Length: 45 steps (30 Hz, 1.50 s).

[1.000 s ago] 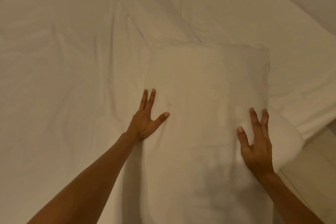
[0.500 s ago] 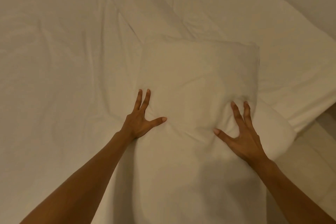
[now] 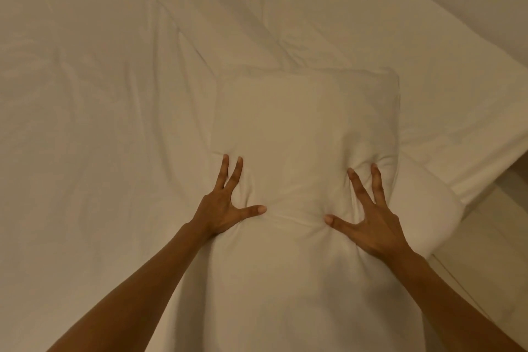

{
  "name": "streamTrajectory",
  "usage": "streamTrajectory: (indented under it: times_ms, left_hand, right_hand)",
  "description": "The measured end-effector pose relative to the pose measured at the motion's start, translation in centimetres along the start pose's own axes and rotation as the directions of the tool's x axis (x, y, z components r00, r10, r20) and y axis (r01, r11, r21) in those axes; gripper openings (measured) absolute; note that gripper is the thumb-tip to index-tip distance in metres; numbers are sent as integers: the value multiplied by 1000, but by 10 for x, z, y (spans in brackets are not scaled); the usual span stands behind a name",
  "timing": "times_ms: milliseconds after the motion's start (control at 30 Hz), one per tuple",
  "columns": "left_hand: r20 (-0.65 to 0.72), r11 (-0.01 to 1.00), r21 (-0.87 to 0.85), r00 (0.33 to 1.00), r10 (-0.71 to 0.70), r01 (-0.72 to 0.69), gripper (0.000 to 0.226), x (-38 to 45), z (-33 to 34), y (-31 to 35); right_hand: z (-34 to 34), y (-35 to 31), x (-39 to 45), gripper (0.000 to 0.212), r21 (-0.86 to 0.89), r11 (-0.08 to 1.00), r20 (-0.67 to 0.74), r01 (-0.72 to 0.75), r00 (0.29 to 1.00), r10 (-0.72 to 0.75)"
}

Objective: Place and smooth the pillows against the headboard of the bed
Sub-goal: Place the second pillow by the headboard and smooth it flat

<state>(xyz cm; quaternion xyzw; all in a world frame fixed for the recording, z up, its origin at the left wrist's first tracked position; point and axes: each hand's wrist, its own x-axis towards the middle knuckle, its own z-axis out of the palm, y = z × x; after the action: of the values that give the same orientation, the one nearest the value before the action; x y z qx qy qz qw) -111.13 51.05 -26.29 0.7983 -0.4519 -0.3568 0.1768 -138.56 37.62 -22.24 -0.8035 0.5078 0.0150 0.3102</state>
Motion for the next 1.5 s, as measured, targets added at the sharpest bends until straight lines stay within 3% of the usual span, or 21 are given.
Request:
streamTrajectory:
  times_ms: [267, 467, 700, 1033, 1233, 1500]
  left_hand:
    - [-53, 996, -57, 996, 71, -74, 119, -12, -20, 24]
    - [-52, 990, -26, 989, 136, -138, 104, -36, -59, 64]
    - [-76, 991, -44, 990, 121, -124, 117, -77, -121, 126]
    - [-156, 981, 21, 968, 194, -194, 128, -141, -227, 230]
    - [-175, 974, 52, 958, 226, -220, 128, -143, -242, 297]
    - [-208, 976, 84, 954, 216, -202, 117, -97, -207, 400]
  right_hand:
    - [-15, -10, -4, 101, 162, 983, -95, 82, 993, -67]
    - [-60, -36, -20, 106, 84, 992, -113, 98, 990, -88]
    - [-149, -83, -51, 96, -32, 977, -173, 211, 961, -214]
    - [-282, -156, -109, 103, -55, 973, -209, 222, 951, -229]
    - [-343, -142, -113, 101, -31, 973, -252, 228, 941, -228]
    - [-420, -58, -65, 103, -14, 970, -253, 244, 937, -239]
